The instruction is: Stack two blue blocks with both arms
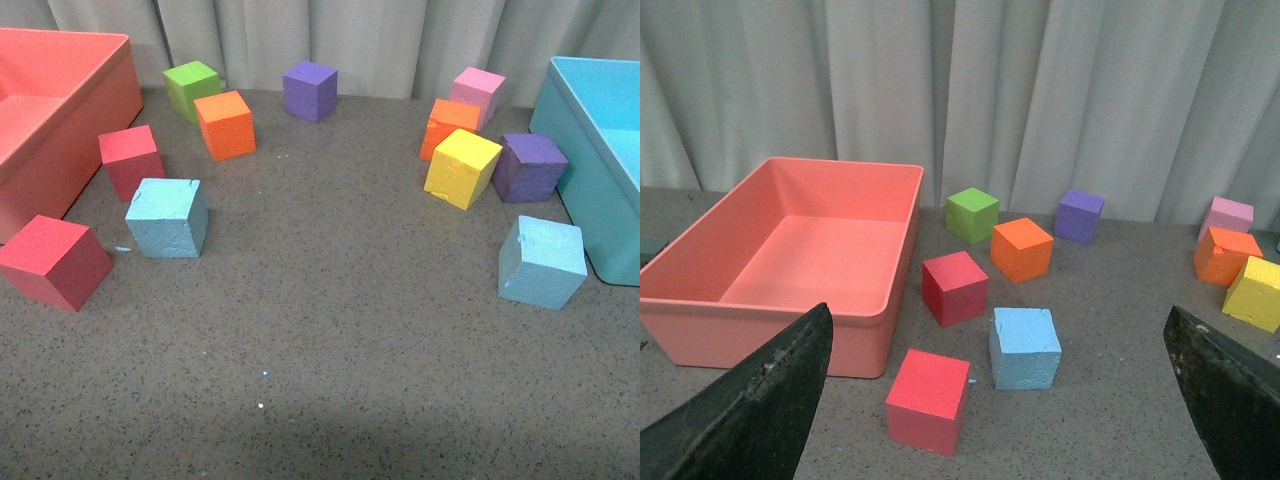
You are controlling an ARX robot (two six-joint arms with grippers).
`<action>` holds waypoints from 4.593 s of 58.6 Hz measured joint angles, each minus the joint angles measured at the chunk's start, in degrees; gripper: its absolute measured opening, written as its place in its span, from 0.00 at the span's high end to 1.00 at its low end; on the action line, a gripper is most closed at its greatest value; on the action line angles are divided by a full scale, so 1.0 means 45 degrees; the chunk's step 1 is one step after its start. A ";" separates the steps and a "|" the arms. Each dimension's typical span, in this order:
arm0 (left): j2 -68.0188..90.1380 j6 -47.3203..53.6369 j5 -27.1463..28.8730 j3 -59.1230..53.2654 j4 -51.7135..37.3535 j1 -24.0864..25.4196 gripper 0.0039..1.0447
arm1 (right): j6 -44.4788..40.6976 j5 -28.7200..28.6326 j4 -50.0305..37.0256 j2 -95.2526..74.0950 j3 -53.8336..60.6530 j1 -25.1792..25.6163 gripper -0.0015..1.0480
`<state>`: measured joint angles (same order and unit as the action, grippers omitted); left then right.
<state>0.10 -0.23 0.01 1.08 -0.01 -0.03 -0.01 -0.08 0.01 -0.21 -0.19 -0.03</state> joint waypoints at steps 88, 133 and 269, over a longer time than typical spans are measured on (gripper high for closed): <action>0.0000 -0.0005 0.0005 0.0000 0.0000 -0.0005 0.06 | 0.1161 0.2293 -0.2322 -1.2750 -0.4517 -0.1248 0.09; 0.0000 0.0000 0.0005 0.0000 0.0000 -0.0005 0.06 | 0.4464 0.1229 0.1977 -2.4281 -1.2352 -0.2166 0.09; 0.0000 -0.0005 0.0005 0.0000 0.0000 -0.0005 0.06 | 0.5625 0.0986 0.3317 -2.8841 -1.7991 -0.7135 0.56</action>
<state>0.10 -0.25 0.03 1.08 -0.01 -0.05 25.30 4.36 14.94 -129.99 -81.14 -32.14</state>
